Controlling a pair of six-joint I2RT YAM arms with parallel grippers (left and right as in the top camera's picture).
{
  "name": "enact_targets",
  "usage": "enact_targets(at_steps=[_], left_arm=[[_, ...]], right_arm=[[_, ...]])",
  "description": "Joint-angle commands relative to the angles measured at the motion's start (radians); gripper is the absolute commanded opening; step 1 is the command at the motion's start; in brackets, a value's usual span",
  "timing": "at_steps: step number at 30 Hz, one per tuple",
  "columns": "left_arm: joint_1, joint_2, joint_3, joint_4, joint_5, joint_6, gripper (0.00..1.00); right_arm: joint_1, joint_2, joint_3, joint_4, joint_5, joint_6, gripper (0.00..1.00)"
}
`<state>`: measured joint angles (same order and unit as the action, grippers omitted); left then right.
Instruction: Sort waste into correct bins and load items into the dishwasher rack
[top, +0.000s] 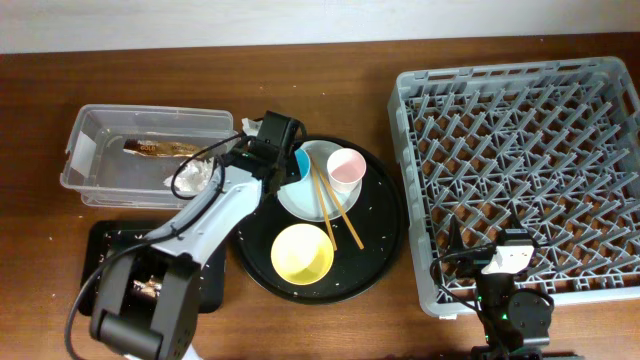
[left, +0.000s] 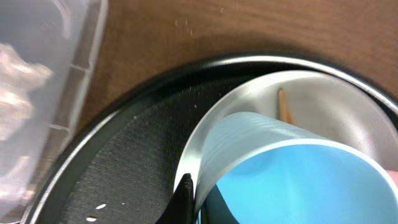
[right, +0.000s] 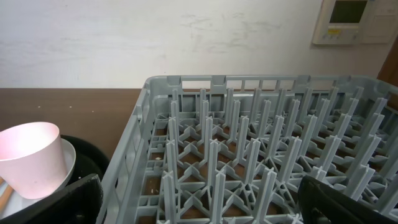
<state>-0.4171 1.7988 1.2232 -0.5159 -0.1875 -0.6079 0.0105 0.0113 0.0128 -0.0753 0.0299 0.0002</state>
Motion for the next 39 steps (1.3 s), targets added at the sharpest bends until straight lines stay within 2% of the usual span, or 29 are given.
enact_targets(at_steps=[1, 3, 5, 8, 10, 11, 13, 15, 17, 18, 19, 22, 24, 25, 27, 30, 36, 39], left_arm=[[0.008, -0.145, 0.012, 0.003, -0.029, 0.03, 0.0], [0.008, -0.24, 0.012, -0.011, 0.012, 0.034, 0.0], [0.019, -0.388, 0.012, -0.041, 0.166, 0.034, 0.0], [0.114, -0.506, 0.012, -0.05, 0.613, 0.065, 0.0], [0.23, -0.532, 0.012, -0.049, 0.996, 0.103, 0.0], [0.316, -0.528, 0.012, -0.049, 1.253, 0.15, 0.0], [0.376, -0.525, 0.012, -0.049, 1.379, 0.192, 0.0], [0.402, -0.522, 0.011, -0.05, 1.381, 0.195, 0.0], [0.401, -0.522, 0.011, -0.05, 1.382, 0.195, 0.0], [0.401, -0.522, 0.011, -0.05, 1.391, 0.195, 0.0], [0.401, -0.522, 0.011, -0.05, 1.404, 0.195, 0.0], [0.4, -0.522, 0.011, -0.05, 1.424, 0.195, 0.0], [0.397, -0.522, 0.011, -0.05, 1.491, 0.195, 0.0], [0.387, -0.522, 0.011, -0.05, 1.511, 0.195, 0.0], [0.36, -0.522, 0.011, -0.05, 1.521, 0.195, 0.0], [0.298, -0.522, 0.011, -0.05, 1.558, 0.211, 0.0], [0.166, -0.522, 0.011, -0.029, 1.556, 0.214, 0.0], [0.094, -0.522, 0.011, -0.013, 1.548, 0.214, 0.0]], right_arm=[[-0.004, -0.006, -0.007, -0.003, 0.016, 0.005, 0.98], [-0.004, -0.006, -0.007, -0.003, 0.016, 0.005, 0.98], [-0.004, -0.006, -0.007, -0.003, 0.016, 0.005, 0.98], [-0.004, -0.006, -0.007, -0.003, 0.017, 0.005, 0.98], [-0.004, -0.006, -0.007, 0.0, 0.023, 0.006, 0.98], [-0.004, -0.006, -0.007, 0.0, -0.008, 0.006, 0.98], [-0.004, -0.006, -0.007, -0.001, -0.062, 0.012, 0.98], [-0.004, -0.006, -0.007, 0.045, -0.218, 0.089, 0.98], [-0.004, -0.006, 0.019, 0.056, -0.456, 0.118, 0.98], [-0.004, -0.005, 0.06, 0.032, -0.504, 0.201, 0.98], [-0.004, 0.001, 0.151, -0.032, -0.543, 0.285, 0.98], [-0.004, 0.06, 0.427, -0.201, -0.602, 0.32, 0.98], [-0.004, 0.197, 0.655, -0.352, -0.743, 0.32, 0.98], [-0.004, 0.254, 0.711, -0.377, -0.832, 0.32, 0.98], [-0.004, 0.391, 0.806, -0.367, -1.084, 0.32, 0.98], [-0.004, 0.533, 0.843, -0.294, -1.31, 0.334, 0.98], [-0.004, 0.602, 0.843, -0.294, -1.356, 0.327, 0.98], [-0.004, 0.604, 0.843, -0.294, -1.354, 0.266, 0.98]])
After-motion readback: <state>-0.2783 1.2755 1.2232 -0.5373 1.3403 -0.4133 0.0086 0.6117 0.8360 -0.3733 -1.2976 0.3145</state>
